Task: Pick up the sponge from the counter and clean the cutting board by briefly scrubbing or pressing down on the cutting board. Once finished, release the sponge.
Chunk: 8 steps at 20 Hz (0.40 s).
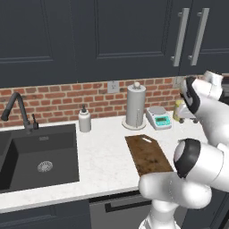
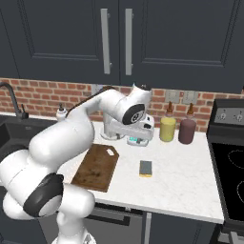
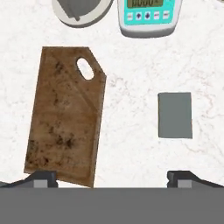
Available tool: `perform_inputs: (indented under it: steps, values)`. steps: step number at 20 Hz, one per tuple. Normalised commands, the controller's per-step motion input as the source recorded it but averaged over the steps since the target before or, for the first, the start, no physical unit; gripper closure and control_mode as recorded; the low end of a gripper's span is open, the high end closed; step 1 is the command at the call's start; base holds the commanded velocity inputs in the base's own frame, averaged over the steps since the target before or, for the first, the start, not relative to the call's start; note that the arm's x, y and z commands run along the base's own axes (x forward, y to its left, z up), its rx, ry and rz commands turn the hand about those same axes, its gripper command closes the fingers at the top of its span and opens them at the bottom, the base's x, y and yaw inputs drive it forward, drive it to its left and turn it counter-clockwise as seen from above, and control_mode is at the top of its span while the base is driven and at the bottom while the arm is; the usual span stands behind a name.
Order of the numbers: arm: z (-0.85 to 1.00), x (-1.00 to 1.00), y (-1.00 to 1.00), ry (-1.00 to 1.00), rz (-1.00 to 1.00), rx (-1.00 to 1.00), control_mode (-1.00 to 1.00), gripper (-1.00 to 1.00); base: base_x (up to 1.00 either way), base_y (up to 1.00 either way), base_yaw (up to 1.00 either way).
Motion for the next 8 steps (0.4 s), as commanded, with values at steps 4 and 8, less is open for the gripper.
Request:
perform_inputs:
  steps: [4, 8]
  values:
    - [0.50, -0.30, 1.00, 0.00, -0.08, -0.28, -1.00, -1.00, 0.00, 0.00, 0.00]
    - [0.27, -0.47, 1.00, -0.01, 0.00, -0.18, -1.00, -1.00, 0.00, 0.00, 0.00]
